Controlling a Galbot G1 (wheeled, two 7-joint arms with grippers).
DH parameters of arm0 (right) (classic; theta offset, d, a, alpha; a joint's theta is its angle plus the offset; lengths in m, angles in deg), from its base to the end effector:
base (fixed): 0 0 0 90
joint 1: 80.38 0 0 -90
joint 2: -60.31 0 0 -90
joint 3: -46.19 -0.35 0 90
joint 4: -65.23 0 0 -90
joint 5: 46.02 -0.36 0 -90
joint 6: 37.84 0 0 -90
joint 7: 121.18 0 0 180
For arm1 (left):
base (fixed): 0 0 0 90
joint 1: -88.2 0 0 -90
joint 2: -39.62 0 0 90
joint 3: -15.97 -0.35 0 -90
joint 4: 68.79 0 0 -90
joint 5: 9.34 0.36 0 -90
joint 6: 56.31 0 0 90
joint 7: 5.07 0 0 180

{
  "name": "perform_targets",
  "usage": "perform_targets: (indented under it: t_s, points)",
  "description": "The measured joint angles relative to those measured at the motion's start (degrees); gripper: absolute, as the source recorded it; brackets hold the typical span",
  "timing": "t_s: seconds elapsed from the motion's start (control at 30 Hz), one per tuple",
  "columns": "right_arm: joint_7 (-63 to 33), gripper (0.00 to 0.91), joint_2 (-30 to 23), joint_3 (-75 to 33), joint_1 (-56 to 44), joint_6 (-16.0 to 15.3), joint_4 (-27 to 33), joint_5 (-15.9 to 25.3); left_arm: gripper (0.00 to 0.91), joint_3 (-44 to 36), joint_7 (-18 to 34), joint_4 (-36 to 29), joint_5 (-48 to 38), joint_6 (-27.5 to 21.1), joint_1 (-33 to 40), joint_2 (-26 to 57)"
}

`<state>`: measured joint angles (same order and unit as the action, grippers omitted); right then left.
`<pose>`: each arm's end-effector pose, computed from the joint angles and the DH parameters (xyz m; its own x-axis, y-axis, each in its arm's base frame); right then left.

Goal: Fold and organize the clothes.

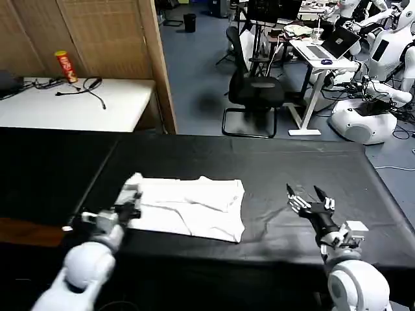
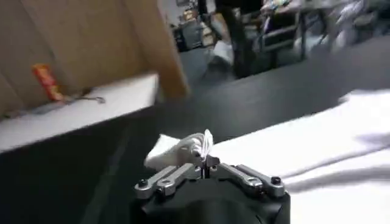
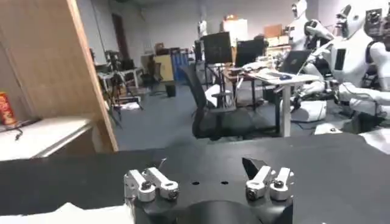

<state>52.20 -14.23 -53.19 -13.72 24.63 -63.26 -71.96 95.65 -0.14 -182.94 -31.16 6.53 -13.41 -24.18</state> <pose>0.2120 -0.0778 -0.2104 -0.9779 0.0117 0.2087 0.0333 0.9944 0.0999 0.2747 0.0367 -0.2687 -0.9099 0.2158 0.3542 0.2497 0.9669 0.0522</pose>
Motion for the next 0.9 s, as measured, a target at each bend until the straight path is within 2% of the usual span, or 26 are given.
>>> perform_targets:
  t_s: [0.13,0.43,0.63,0.9]
  points:
    - [0.1,0.878,-0.4,-0.6,-1.2,0.2,0.0,0.8,0.0,-5.8,1.1,-0.8,-3.5,-0.7,1.2,-4.1]
    - [0.3,0.878,-1.2,-0.6,-2.5,0.4,0.0,2.1,0.0,-14.5,1.0,2.4,-1.3,-0.2,4.5,-13.2]
    - [0.6,0.878,-1.1,-0.5,-2.9,0.4,-0.1,2.1,0.0,-16.0,0.9,5.2,-0.3,1.0,5.3,-16.3]
    - [0.7,0.878,-1.2,0.5,-1.9,0.4,0.6,3.0,0.0,-16.6,1.0,5.6,-0.3,1.0,5.0,-18.0]
